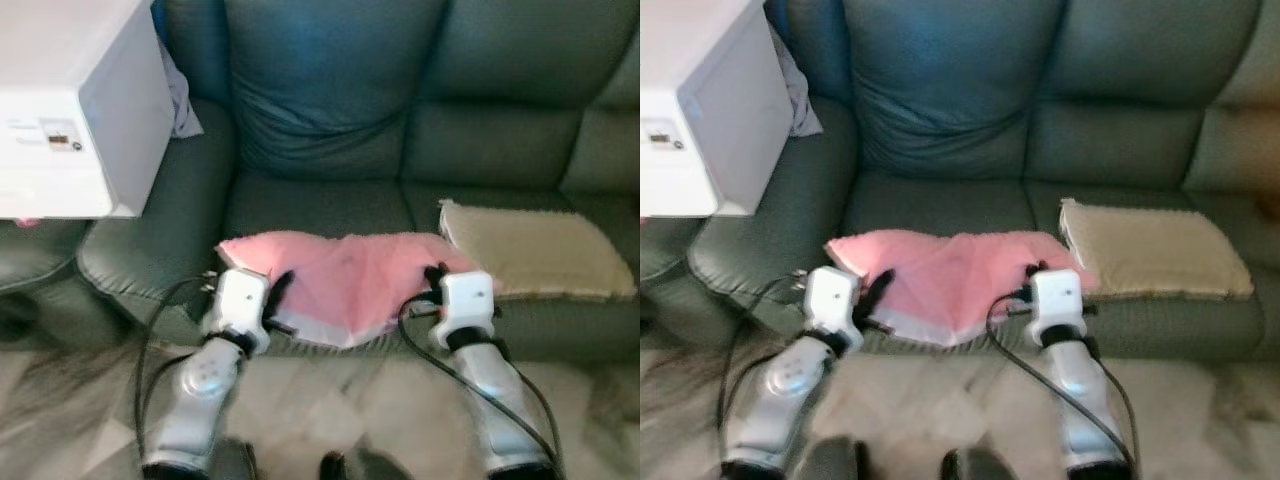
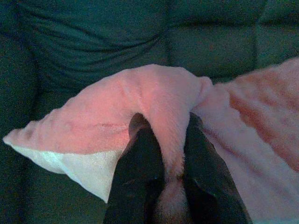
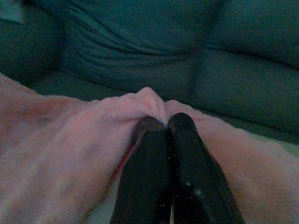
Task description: Move the pillow to the sofa
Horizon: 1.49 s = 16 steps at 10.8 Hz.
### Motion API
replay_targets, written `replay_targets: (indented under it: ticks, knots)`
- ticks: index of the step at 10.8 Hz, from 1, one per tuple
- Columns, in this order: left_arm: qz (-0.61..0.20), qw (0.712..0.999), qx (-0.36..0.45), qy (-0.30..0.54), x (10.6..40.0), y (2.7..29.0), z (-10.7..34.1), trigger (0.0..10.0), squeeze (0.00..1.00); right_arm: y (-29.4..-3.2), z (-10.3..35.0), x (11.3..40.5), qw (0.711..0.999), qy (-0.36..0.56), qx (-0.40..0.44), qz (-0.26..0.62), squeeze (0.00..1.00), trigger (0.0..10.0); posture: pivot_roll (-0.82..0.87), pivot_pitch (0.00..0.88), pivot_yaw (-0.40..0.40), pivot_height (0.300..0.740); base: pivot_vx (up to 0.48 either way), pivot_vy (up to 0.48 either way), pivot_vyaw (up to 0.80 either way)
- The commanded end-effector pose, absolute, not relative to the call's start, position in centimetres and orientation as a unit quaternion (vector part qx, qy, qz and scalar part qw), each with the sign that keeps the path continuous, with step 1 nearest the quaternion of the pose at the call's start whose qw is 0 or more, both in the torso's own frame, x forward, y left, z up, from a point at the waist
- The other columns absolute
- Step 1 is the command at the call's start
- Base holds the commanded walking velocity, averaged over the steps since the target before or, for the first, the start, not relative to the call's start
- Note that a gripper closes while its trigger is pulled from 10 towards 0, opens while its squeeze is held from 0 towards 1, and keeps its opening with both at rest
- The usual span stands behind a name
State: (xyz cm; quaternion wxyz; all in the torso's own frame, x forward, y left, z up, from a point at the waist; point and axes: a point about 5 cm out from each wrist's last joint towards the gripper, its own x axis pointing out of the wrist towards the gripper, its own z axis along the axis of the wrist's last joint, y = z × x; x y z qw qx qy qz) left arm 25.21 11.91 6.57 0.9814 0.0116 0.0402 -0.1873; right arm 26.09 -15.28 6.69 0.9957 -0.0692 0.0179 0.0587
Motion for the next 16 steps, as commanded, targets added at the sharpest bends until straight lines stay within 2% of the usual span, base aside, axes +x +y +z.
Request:
replay_targets:
  ticks: [1,10,16]
  knots:
    - [-0.199,0.980,0.007,0.026,25.23,11.11,7.16,10.0,0.00,-16.13,7.01,26.18,0.996,0.013,-0.074,0.049,0.00,10.0,-0.03,0.107,-0.081,0.740,0.304,0.000,0.00]
    - [-0.200,0.979,0.005,0.021,25.27,11.10,7.29,10.0,0.00,-16.16,7.24,26.78,0.995,0.009,-0.079,0.054,0.00,10.0,-0.03,0.102,-0.085,0.740,0.033,0.000,0.00]
    - [-0.201,0.979,0.002,0.022,25.32,10.98,7.26,10.0,0.00,-16.27,7.12,26.64,0.995,0.012,-0.081,0.052,0.00,10.0,-0.04,0.110,-0.089,0.740,0.246,0.000,0.00]
